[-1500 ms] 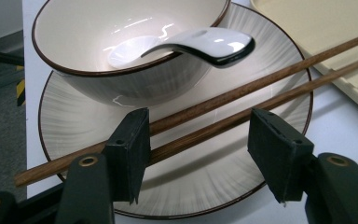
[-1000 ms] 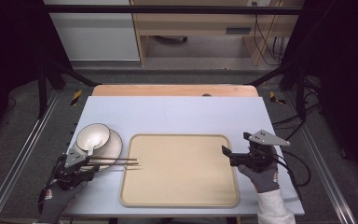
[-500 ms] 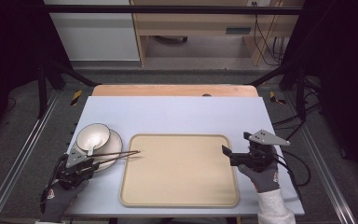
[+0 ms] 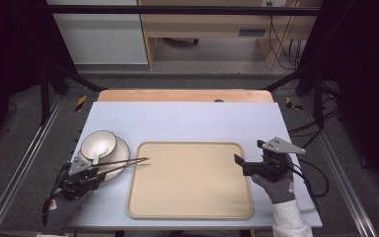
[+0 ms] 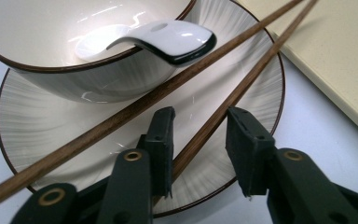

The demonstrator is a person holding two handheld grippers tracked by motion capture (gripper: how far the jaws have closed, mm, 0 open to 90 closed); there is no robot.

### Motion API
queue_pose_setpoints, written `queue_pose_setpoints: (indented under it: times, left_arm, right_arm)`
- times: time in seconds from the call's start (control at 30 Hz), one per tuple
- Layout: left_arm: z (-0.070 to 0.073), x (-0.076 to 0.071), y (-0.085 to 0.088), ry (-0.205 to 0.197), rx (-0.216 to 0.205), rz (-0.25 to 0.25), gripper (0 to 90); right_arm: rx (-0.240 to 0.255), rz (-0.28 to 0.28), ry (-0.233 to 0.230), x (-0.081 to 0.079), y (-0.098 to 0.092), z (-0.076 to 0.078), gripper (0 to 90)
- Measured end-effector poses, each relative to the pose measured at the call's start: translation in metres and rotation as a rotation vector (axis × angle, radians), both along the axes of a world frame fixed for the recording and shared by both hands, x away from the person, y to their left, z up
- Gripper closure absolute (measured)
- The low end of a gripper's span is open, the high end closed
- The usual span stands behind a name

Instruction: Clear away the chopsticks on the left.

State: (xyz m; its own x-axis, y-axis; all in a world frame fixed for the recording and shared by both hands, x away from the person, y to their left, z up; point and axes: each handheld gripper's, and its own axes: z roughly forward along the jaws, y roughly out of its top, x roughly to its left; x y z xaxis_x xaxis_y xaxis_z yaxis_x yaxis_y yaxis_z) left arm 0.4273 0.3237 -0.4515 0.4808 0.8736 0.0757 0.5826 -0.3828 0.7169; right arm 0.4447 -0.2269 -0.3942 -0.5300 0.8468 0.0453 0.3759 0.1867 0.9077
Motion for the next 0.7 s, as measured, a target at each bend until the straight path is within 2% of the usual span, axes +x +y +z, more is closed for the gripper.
queue_pose_setpoints:
  times: [0.2,0.47,0.7]
  left_arm:
    - [0.0020,-0.0007,-0.0041,0.008,0.006,-0.016,72.4]
    - [0.0025,-0.0008,-0.0060,0.016,-0.012,-0.005,80.0]
    - [0.0029,0.0000,-0.0077,0.019,-0.012,0.007,79.9]
  right_arm:
    - [-0.001,-0.001,0.000,0.0001,-0.0003,0.0001,4.0]
    - [-0.006,0.000,0.003,0.0004,0.0001,-0.0003,4.0]
    - [-0.005,0.000,0.003,0.0002,0.0001,-0.0001,4.0]
